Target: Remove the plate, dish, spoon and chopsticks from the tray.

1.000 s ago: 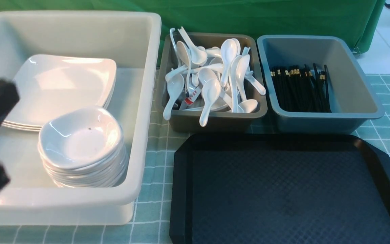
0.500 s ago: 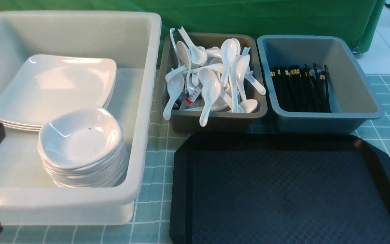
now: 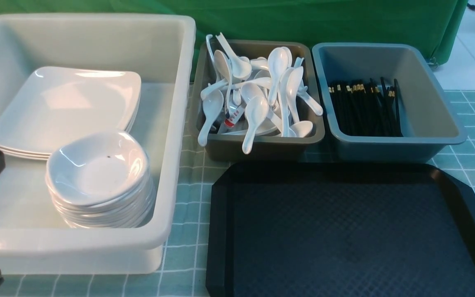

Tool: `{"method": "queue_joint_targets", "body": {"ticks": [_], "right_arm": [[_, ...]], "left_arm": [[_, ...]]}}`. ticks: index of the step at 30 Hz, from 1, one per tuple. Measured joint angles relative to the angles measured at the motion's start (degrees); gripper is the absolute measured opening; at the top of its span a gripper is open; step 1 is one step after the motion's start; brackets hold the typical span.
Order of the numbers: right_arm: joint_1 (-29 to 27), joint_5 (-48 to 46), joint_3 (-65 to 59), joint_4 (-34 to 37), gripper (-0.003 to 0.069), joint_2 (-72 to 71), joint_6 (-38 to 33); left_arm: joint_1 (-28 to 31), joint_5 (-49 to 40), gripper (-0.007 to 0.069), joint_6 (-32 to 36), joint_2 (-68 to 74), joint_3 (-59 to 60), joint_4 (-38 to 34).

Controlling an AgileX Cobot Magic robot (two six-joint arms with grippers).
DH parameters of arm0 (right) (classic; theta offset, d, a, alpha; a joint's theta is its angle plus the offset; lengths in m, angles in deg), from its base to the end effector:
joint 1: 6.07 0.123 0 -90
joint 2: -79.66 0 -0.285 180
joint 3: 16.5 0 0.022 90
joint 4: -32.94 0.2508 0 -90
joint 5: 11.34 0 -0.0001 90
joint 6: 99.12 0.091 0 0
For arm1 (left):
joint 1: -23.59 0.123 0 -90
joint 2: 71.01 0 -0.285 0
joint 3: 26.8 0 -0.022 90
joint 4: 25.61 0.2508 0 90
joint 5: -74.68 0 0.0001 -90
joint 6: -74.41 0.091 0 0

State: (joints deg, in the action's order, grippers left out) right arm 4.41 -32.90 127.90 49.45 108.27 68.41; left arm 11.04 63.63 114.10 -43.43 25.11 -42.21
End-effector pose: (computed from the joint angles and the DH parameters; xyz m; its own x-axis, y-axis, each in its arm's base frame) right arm 0.0535 0.0196 0.3963 0.0718 0.0652 -0.9953 -0.2873 0.9569 0.0420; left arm 0.0778 -0.0225 0.3221 0.1059 0.3824 -0.9179 0.2488 0.8836 0.3968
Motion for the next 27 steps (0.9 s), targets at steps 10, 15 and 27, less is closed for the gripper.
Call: {"method": "queue_joint_targets", "body": {"ticks": [10,15,27], "right_arm": [[-1.70,13.71,-27.42,-2.49,0.0026,-12.81,-0.07],[-1.70,13.66,-36.22,-7.30,0.0020,-14.96,-2.19],[-4.40,7.26,-41.93,-13.05,0.0020,-20.71,-2.41]], "left_arm": [[0.00,0.00,0.0010,0.18,0.00,0.00,0.12],[0.00,0.00,0.0010,0.18,0.00,0.00,0.17],[0.00,-0.26,0.0010,0.23,0.00,0.00,0.17]]}}
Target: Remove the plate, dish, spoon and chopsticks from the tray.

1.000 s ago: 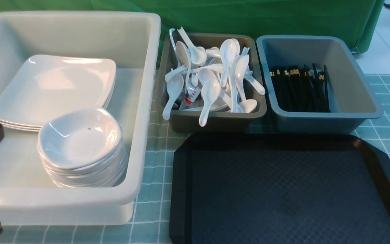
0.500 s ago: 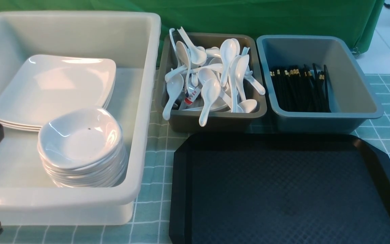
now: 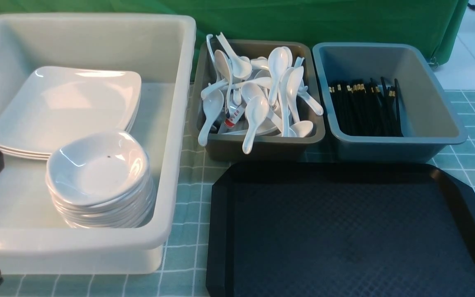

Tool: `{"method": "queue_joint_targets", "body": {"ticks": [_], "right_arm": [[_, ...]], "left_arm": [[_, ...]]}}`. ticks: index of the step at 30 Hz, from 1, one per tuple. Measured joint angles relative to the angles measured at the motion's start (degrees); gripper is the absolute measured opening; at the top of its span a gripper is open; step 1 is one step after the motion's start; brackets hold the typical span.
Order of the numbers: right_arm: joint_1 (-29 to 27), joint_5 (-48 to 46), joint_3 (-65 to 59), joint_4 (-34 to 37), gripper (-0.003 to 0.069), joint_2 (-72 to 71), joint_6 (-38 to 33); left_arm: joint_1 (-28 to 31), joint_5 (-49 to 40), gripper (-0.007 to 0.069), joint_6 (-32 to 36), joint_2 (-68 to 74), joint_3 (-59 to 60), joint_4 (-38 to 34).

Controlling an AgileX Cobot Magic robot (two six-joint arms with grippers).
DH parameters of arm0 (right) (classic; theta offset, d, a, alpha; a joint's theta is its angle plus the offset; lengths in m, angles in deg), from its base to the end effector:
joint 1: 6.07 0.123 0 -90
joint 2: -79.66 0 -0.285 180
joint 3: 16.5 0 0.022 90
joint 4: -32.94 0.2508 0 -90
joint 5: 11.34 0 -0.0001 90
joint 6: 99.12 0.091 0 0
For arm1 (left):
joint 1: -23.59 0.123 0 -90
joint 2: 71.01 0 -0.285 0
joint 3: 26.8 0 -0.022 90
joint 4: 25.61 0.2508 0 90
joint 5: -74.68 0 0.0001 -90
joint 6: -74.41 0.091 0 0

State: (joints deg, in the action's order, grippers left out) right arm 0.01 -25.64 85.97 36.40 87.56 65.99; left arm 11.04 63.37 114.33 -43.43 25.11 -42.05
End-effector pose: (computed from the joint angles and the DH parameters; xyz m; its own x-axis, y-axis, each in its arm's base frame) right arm 0.0552 0.0072 0.1886 -0.1401 -0.2160 -0.9663 -0.1516 0.9691 -0.1947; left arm 0.0778 -0.0225 0.3217 0.1039 0.3894 -0.9152 0.2505 0.8803 0.4029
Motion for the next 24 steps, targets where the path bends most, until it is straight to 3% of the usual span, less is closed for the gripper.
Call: {"method": "queue_joint_targets", "body": {"ticks": [8,24], "right_arm": [[-4.14,-0.27,0.00,-0.26,0.0020,0.00,0.62],[-4.31,-0.27,0.00,-0.43,0.0034,0.00,1.91]], "left_arm": [[0.00,-0.10,0.0010,0.00,0.00,0.00,0.06],[0.00,-0.10,0.0010,0.00,0.00,0.00,0.17]]}}
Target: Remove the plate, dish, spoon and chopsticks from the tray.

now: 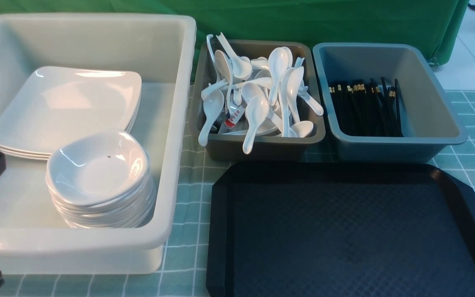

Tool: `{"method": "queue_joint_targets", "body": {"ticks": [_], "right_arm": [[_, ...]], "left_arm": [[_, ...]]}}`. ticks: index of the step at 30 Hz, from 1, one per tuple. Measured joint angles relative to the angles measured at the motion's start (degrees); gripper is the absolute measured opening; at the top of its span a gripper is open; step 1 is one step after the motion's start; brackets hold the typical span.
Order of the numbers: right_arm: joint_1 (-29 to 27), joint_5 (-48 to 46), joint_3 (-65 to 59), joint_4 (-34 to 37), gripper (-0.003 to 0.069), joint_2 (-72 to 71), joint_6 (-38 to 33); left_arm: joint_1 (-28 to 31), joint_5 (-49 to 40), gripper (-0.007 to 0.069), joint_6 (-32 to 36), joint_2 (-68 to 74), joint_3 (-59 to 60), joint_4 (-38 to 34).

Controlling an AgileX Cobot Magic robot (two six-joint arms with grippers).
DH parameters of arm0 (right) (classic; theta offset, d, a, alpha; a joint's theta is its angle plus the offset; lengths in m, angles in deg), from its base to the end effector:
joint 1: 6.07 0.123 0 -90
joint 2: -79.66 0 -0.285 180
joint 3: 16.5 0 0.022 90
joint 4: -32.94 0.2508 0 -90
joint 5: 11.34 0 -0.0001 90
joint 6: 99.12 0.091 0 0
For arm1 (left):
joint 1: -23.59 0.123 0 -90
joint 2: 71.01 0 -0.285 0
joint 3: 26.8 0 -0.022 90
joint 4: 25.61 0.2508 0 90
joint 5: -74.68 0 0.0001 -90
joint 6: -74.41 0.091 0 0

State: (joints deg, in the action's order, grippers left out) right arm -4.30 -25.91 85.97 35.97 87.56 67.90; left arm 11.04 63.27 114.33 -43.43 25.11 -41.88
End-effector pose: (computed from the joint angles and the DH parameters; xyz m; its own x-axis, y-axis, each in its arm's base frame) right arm 0.0555 0.0029 0.1882 -0.1629 -0.1796 -0.9702 -0.0735 0.9828 -0.1696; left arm 0.0778 -0.0225 0.3215 0.1030 0.3924 -0.9140 0.2509 0.8790 0.4056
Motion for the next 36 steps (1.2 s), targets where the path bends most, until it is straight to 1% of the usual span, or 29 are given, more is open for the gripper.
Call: {"method": "queue_joint_targets", "body": {"ticks": [11,14,19,20,22,23,24,25,27,30,32,36], "right_arm": [[0.00,0.00,0.00,-0.04,0.0062,0.00,0.08],[0.00,0.00,0.00,-0.04,0.0066,0.00,0.15],[0.00,0.00,0.00,-0.04,0.0069,0.00,0.15],[0.00,0.00,0.00,-0.04,0.0069,0.00,0.15],[0.00,0.00,0.00,-0.04,0.0073,0.00,0.15],[0.00,0.00,0.00,-0.04,0.0076,0.00,0.20],[0.00,0.00,0.00,-0.04,0.0078,0.00,0.17],[0.00,0.00,0.00,-0.04,0.0079,0.00,0.17],[0.00,0.00,0.00,-0.04,0.0087,0.00,0.21],[0.00,0.00,0.00,-0.04,0.0095,-0.05,0.21],[0.00,0.01,0.00,-0.04,0.0108,-0.05,0.21],[0.00,0.13,0.00,-0.04,0.0118,-0.05,0.23]], "left_arm": [[0.00,0.00,0.0010,-0.01,0.00,0.00,0.00],[0.21,1.30,0.0010,-0.26,-0.56,0.57,0.11],[4.75,-1.62,0.0010,-6.59,-4.79,1.50,0.34],[7.75,-2.01,0.0010,-11.20,-7.12,2.98,0.51],[12.35,-1.43,0.0010,-17.78,-10.67,6.55,0.82],[13.66,-0.94,0.0010,-19.32,-11.75,7.89,0.99],[16.16,-0.72,0.0010,-21.57,-13.90,10.77,1.14],[16.52,-0.72,0.0010,-21.90,-14.24,11.27,1.14],[19.69,-1.78,0.0010,-24.55,-18.27,17.56,1.29],[20.19,-3.07,0.0010,-25.89,-19.47,22.83,1.35],[20.19,-4.92,0.0010,-28.40,-19.69,25.60,1.22],[20.19,-4.09,0.0010,-30.23,-19.69,25.71,0.81]]}}
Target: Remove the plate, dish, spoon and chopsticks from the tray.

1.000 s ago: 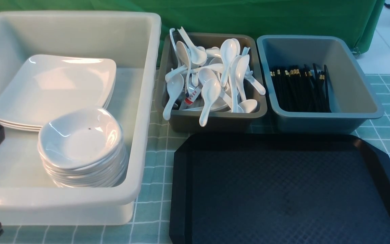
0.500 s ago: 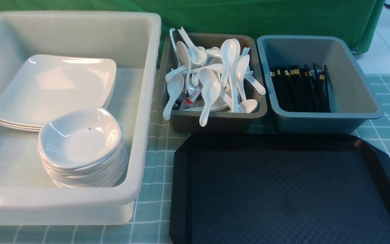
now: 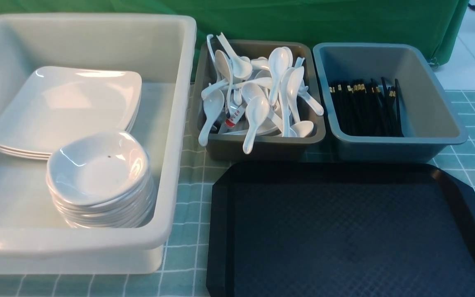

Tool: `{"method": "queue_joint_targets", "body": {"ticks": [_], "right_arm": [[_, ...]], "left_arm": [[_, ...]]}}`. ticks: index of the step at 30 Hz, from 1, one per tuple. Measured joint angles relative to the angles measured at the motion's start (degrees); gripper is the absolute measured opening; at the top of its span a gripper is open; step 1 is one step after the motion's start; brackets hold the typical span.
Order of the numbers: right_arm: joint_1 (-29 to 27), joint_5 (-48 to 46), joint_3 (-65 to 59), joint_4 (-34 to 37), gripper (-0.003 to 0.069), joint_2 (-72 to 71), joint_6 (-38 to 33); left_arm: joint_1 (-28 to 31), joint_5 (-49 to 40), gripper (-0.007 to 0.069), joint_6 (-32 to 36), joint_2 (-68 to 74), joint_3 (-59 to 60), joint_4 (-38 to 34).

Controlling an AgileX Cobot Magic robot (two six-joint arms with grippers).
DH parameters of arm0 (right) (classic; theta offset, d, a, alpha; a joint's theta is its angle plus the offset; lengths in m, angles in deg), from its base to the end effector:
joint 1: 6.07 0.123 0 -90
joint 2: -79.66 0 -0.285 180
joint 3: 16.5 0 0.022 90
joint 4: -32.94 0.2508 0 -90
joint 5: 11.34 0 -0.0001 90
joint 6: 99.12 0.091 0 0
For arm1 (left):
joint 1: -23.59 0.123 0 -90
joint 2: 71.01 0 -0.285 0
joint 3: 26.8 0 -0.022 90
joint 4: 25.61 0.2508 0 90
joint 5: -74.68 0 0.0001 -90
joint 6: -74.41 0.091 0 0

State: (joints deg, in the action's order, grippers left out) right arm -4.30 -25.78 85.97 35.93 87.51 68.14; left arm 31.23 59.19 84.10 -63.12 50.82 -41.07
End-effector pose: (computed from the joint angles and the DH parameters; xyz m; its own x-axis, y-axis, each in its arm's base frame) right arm 0.0555 0.0029 0.1885 -0.1602 -0.1760 -0.9713 -0.0721 0.9834 -0.1663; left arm 0.0556 0.0009 0.1871 -0.1735 -0.1151 -0.9781 -0.0794 0.9916 -0.1026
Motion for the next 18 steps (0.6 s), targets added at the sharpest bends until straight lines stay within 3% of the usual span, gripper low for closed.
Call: {"method": "queue_joint_targets", "body": {"ticks": [18], "right_arm": [[0.00,0.12,0.00,0.00,0.0158,0.00,0.18]], "left_arm": [[0.00,0.63,0.0010,-0.74,0.00,0.00,0.55]]}}
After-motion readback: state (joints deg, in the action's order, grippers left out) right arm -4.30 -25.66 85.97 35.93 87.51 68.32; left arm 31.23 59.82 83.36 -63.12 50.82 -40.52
